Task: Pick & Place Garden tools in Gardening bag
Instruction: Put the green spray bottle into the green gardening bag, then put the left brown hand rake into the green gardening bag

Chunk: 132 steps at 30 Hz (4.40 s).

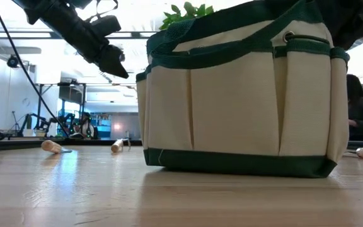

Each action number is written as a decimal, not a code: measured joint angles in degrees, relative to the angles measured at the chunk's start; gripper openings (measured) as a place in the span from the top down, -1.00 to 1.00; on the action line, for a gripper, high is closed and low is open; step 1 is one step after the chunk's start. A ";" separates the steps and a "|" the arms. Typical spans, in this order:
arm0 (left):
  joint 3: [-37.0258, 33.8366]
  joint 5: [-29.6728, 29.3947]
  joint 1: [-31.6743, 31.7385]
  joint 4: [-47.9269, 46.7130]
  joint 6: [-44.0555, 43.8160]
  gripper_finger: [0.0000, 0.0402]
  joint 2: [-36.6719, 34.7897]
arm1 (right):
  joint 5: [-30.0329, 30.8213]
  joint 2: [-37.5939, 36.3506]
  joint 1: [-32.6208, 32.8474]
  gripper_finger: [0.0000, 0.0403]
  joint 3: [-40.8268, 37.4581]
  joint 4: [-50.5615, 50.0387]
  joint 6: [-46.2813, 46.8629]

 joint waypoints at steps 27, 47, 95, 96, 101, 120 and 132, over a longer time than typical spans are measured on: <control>0.00 0.02 0.06 0.37 0.21 -0.35 0.00 | -4.28 -16.65 -0.02 0.50 0.52 -5.72 -7.49; -0.02 10.87 9.64 -17.15 -35.34 -0.35 -0.07 | 14.75 -20.90 -1.71 0.68 0.57 -8.50 -15.54; -2.75 36.34 20.63 -5.05 -35.49 -0.35 16.58 | 14.51 -20.90 -3.15 0.59 0.57 -11.18 -12.95; -3.43 36.35 20.85 -4.89 -35.72 -0.35 16.54 | 14.49 -20.90 -3.15 0.59 0.57 -11.74 -12.46; -7.67 41.46 22.70 2.70 -36.13 -0.35 15.85 | 14.49 -20.90 -3.16 0.60 0.51 -12.74 -11.08; -12.19 47.75 27.47 15.89 -36.59 -0.35 18.05 | 14.58 -20.90 -3.17 0.68 0.48 -12.51 -11.08; -12.00 49.91 27.53 23.32 -37.80 -0.35 24.18 | 14.69 -20.90 -3.17 0.68 0.46 -12.43 -11.17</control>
